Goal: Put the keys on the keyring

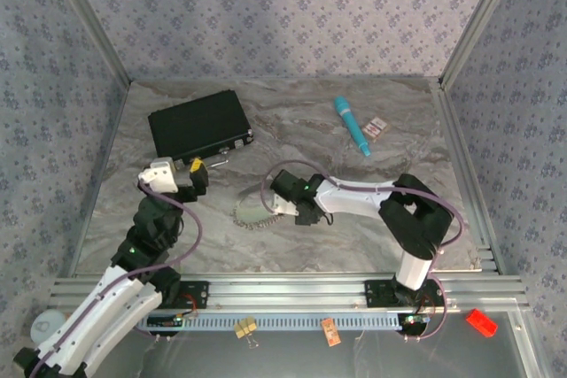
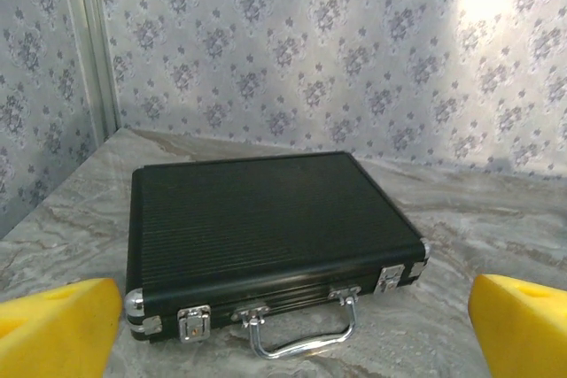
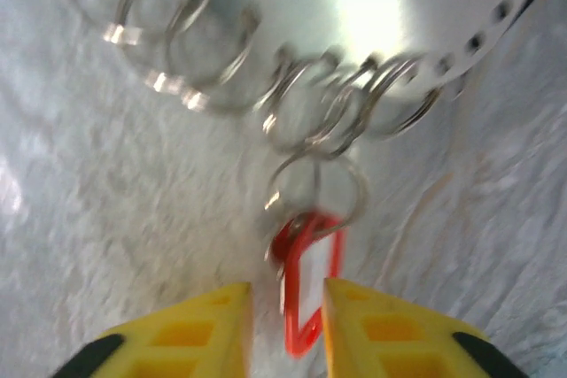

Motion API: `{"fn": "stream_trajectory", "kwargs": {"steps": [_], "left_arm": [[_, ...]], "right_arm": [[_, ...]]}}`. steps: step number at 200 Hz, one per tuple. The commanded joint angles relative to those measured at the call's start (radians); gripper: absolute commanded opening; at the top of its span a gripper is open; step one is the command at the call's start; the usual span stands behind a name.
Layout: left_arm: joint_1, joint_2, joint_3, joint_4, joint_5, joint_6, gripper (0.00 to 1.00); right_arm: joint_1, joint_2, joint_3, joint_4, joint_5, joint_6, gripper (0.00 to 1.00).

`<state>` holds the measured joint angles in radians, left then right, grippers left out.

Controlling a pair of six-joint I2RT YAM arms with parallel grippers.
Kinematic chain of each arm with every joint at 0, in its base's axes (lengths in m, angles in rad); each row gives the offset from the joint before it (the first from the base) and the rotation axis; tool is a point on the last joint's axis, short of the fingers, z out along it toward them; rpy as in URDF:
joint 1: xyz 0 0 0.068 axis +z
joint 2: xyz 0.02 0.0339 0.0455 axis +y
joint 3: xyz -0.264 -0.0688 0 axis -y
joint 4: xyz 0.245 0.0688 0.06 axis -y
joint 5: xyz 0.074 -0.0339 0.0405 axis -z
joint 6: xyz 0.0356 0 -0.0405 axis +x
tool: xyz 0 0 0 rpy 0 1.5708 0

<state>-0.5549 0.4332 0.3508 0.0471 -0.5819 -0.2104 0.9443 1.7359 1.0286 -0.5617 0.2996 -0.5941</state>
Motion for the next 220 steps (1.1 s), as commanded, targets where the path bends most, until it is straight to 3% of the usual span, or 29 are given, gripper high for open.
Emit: {"fn": "stream_trajectory", "kwargs": {"steps": [1, 21, 51, 68, 94, 133, 167, 220], "left_arm": [[0.014, 0.034, 0.033, -0.003, -0.025, 0.015, 1.00], [0.035, 0.081, 0.039, 0.007, -0.022, 0.040, 1.00], [0.085, 0.159, 0.030, 0.070, -0.030, 0.112, 0.99], [0.122, 0.214, 0.015, 0.119, -0.085, 0.138, 0.99], [0.185, 0.299, -0.016, 0.209, -0.063, 0.176, 1.00], [0.250, 0.398, -0.067, 0.329, -0.028, 0.160, 1.00], [0.311, 0.503, -0.099, 0.443, 0.004, 0.158, 1.00], [0.357, 0.710, -0.110, 0.679, 0.147, 0.228, 1.00]], "right_arm": [[-0.029, -0.133, -0.031, -0.045, -0.024, 0.049, 0.32], [-0.100, -0.270, -0.076, 0.068, -0.116, 0.128, 0.36], [-0.296, -0.481, -0.204, 0.350, -0.211, 0.298, 0.40], [-0.418, -0.555, -0.296, 0.507, -0.160, 0.401, 0.42], [-0.613, -0.621, -0.448, 0.719, -0.061, 0.519, 0.41], [-0.793, -0.555, -0.685, 1.177, -0.101, 0.495, 0.41], [-0.814, -0.398, -0.687, 1.319, -0.166, 0.403, 0.39], [-0.908, -0.319, -0.672, 1.337, -0.246, 0.485, 0.39]]}}
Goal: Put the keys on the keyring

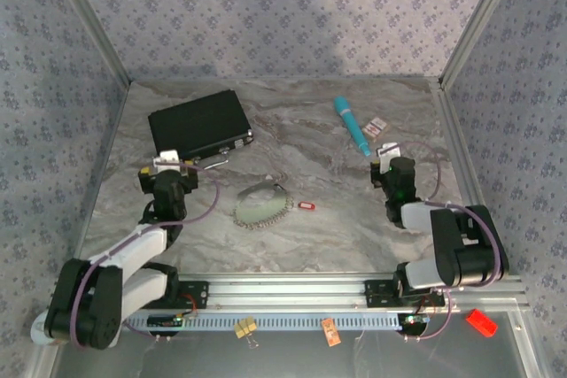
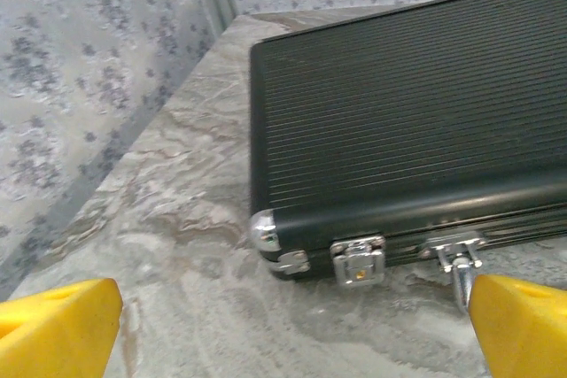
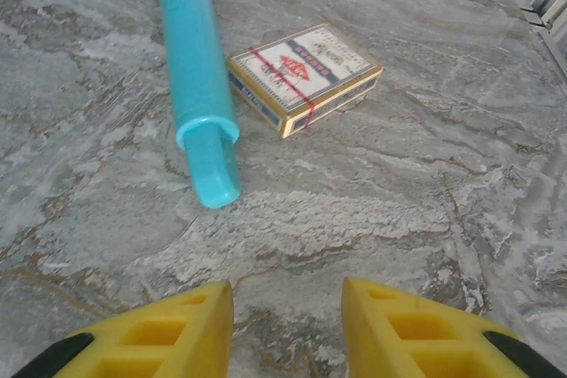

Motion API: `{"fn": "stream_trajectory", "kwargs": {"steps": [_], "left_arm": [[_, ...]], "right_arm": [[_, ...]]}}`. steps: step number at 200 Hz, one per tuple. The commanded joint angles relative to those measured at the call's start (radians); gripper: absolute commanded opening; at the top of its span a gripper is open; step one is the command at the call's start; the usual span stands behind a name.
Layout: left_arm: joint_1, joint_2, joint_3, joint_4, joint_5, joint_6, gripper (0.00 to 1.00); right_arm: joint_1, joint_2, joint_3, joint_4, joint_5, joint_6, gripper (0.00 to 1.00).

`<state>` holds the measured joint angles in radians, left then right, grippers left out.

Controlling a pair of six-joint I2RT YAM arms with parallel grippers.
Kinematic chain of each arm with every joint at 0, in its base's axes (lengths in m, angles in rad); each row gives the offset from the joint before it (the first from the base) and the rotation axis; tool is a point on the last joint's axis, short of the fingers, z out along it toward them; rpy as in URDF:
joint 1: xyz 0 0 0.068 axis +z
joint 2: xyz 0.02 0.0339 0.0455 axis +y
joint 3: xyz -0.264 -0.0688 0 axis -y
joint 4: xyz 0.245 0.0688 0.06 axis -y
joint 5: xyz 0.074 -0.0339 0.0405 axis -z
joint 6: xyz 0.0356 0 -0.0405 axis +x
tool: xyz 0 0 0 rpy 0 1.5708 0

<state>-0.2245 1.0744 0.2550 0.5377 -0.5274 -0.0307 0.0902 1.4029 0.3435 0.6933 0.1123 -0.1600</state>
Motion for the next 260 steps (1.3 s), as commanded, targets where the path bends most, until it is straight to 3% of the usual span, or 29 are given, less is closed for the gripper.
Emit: {"fn": "stream_trajectory", "kwargs": {"steps": [1, 20, 32, 41, 51, 87, 106, 125, 145, 260], "left_arm": [[0.029, 0.073, -0.015, 0.195, 0.097, 0.049, 1.00], [0.064, 0.151, -0.027, 0.298, 0.160, 0.052, 1.00], [0.073, 0.186, -0.027, 0.349, 0.208, 0.070, 1.00], [0.080, 0.212, -0.024, 0.381, 0.236, 0.082, 1.00], [0.086, 0.242, -0.023, 0.418, 0.263, 0.095, 1.00], [0.102, 0.418, -0.034, 0.616, 0.330, 0.125, 1.00], [0.145, 0.473, -0.017, 0.631, 0.370, 0.087, 1.00], [0.165, 0.443, 0.079, 0.406, 0.396, 0.066, 1.00], [0.203, 0.455, 0.143, 0.297, 0.393, 0.017, 1.00], [0.234, 0.463, 0.166, 0.265, 0.455, 0.002, 1.00]], "right_arm": [[-0.056, 0.017, 0.014, 0.083, -0.060, 0.054, 0.39], [-0.102, 0.145, 0.026, 0.192, -0.097, 0.108, 0.39], [-0.127, 0.105, 0.066, 0.049, -0.110, 0.127, 0.40], [-0.129, 0.130, 0.043, 0.146, -0.116, 0.131, 0.40], [-0.130, 0.111, 0.061, 0.066, -0.116, 0.129, 0.41], [-0.132, 0.119, 0.054, 0.101, -0.119, 0.130, 0.44], [-0.133, 0.118, 0.054, 0.099, -0.120, 0.130, 0.44], [-0.132, 0.116, 0.055, 0.093, -0.118, 0.130, 0.44], [-0.133, 0.118, 0.055, 0.095, -0.119, 0.130, 0.44], [-0.130, 0.117, 0.056, 0.094, -0.116, 0.130, 0.48]]}}
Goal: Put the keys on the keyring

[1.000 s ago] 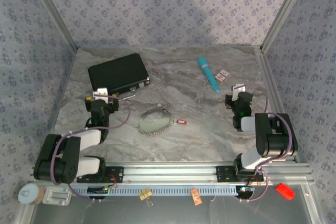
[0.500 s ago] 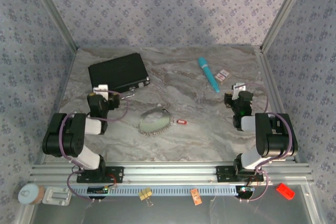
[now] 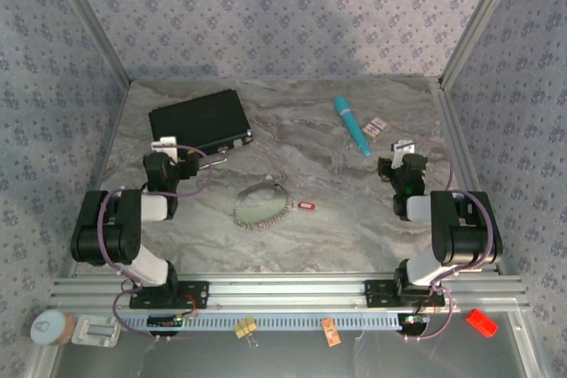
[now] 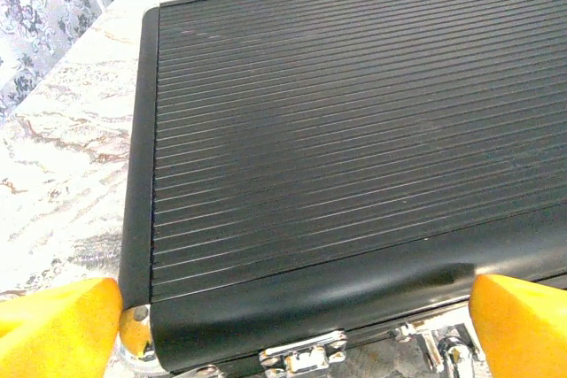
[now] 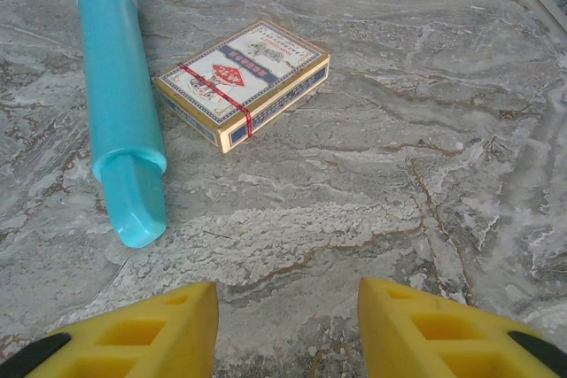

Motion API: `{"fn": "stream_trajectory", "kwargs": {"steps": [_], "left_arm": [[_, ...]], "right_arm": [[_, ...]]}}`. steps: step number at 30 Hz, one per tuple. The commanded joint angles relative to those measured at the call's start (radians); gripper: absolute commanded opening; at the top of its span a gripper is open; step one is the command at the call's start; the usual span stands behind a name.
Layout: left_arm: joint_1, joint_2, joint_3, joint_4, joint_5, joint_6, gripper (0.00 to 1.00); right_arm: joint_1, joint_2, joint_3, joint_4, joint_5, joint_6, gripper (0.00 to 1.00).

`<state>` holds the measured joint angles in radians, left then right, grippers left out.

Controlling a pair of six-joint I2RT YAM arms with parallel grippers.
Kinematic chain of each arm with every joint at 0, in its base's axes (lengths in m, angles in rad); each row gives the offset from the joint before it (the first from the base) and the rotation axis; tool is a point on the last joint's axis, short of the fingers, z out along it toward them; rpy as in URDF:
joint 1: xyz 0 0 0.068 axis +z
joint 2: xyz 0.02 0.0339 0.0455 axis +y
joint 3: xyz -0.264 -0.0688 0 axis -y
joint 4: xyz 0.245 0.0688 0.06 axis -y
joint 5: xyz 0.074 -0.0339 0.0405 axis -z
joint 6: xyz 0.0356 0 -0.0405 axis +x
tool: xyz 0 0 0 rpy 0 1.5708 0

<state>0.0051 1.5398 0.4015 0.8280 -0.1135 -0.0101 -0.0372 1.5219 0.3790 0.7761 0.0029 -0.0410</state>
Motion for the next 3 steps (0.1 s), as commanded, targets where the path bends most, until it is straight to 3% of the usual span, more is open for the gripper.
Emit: {"fn": "stream_trajectory", "kwargs": {"steps": [1, 3], "left_arm": [[0.005, -0.002, 0.020, -0.025, 0.041, -0.018, 1.00], [0.004, -0.002, 0.016, -0.017, 0.047, -0.017, 1.00]], "right_arm": [[-0.003, -0.002, 0.020, 0.011, -0.008, 0.011, 0.48], [-0.004, -0.001, 0.020, 0.012, -0.007, 0.010, 0.54]]}}
